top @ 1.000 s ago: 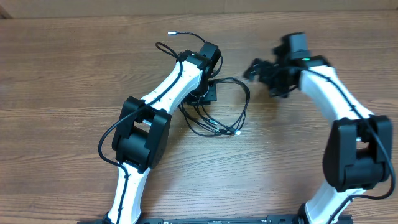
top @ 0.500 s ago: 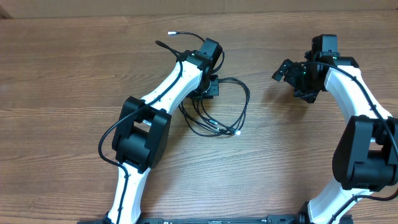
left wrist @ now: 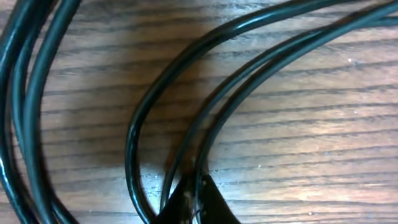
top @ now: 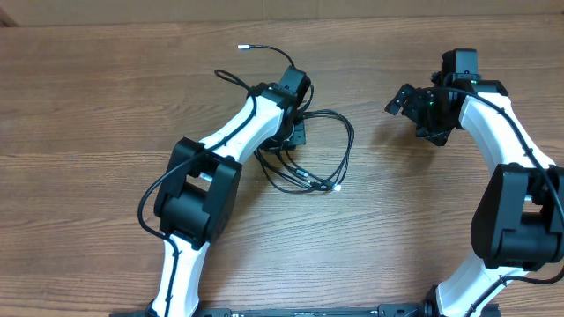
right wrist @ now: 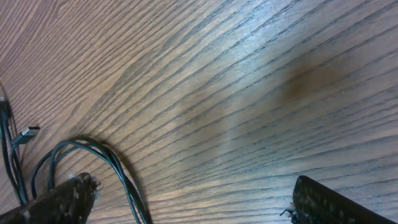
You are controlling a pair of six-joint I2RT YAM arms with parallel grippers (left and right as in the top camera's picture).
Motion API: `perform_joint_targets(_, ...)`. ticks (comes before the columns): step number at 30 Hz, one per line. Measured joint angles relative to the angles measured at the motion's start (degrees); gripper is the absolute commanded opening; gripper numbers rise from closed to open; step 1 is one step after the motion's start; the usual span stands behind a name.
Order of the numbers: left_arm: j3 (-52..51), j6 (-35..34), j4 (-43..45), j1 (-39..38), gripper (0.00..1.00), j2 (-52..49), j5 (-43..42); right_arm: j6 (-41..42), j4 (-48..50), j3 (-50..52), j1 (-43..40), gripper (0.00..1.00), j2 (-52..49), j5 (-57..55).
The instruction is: Untangle cables
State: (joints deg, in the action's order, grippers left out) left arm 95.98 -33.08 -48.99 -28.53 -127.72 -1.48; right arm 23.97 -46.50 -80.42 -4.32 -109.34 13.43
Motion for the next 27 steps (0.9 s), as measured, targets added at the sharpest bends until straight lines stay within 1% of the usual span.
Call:
perform_joint_targets(4, -0.3, 0.7, -0.6, 0.0, 0.04, 0.3, 0.0, 0.0, 0.0, 0.0, 0.0, 1.0, 0.0, -0.2)
perform_joint_targets(10, -1.2, 2.4, -4.5, 0.0, 0.04, 2.1, 0.0, 0.0, 0.0, 0.0, 0.0, 1.0, 0.0, -0.2)
perform_joint_targets(19, -1.6, 3.3, -10.1, 0.0, 0.04, 12.9, -0.4, 0.0, 0.0, 0.0, 0.0, 1.0, 0.0, -0.2)
perform_joint_targets(27, -1.6, 3.5, -13.9, 0.0, 0.04, 13.4, 0.7, 0.0, 0.0, 0.0, 0.0, 1.0, 0.0, -0.2)
